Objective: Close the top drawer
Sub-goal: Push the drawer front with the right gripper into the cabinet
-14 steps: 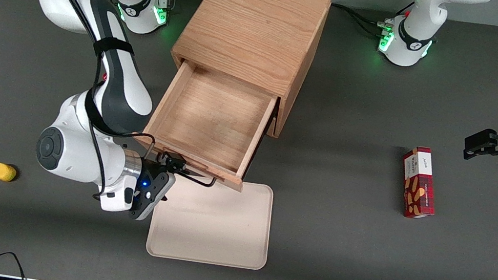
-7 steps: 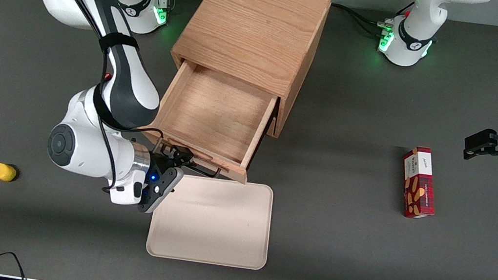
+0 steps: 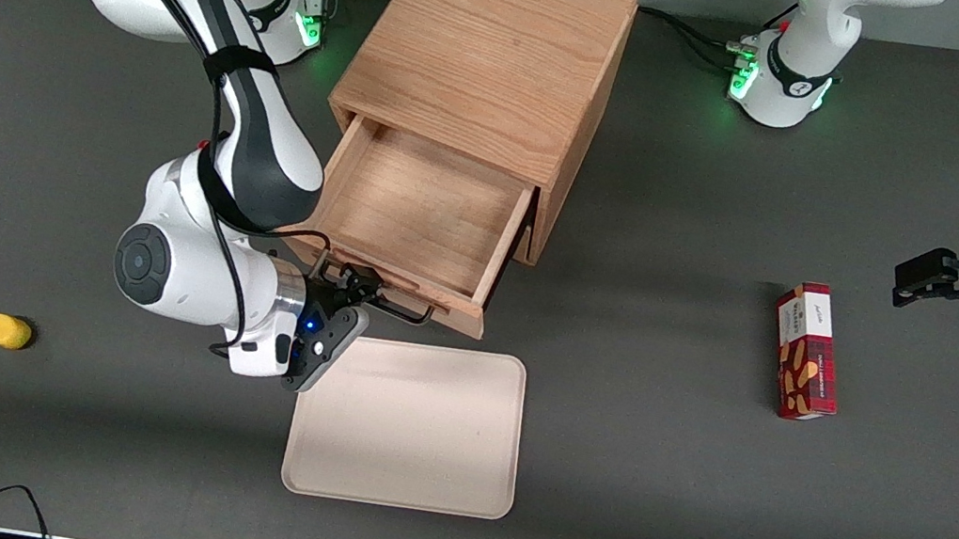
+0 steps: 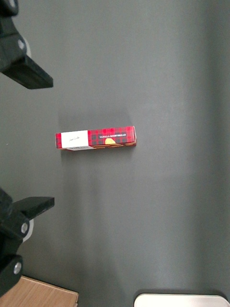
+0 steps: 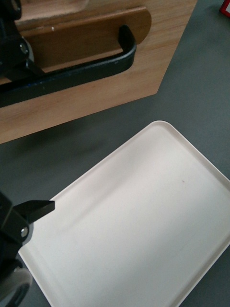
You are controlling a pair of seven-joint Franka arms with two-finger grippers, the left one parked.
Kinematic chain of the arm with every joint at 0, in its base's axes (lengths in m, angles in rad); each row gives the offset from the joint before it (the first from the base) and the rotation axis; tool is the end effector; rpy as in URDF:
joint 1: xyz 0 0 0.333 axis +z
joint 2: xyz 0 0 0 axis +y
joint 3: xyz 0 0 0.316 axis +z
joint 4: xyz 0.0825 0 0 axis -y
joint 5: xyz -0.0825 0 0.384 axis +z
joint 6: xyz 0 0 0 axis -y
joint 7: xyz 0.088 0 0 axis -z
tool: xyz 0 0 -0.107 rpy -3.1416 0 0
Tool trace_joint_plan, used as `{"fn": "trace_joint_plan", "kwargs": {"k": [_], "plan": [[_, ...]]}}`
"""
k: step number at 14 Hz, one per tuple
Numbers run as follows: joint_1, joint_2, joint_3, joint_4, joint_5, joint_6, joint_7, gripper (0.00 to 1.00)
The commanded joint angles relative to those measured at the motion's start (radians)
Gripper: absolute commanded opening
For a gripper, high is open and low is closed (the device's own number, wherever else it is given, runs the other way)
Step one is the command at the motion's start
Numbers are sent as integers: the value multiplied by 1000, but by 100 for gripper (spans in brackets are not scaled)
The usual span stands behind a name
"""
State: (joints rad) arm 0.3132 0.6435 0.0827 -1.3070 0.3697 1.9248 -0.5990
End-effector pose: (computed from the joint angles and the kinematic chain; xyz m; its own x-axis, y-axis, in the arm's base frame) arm 0.6691 0.2921 0.3682 0.6767 0.7158 0.1722 0.7222 -0.5999 -0.3445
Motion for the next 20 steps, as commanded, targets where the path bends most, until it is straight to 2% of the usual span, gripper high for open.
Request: {"fn": "trace_joint_plan", "kwargs": {"k": [1,10,15,18,20], "plan": [[-16,-51,28,-67,-17,7,41,100],[-40,-85,91,-123,-44,7,114,100],[-60,-85,127,-118,-178,0,113,100],[-66,-85,143,-120,-183,-4,111,100],[-69,-87,166,-118,-230,-4,111,100]]}}
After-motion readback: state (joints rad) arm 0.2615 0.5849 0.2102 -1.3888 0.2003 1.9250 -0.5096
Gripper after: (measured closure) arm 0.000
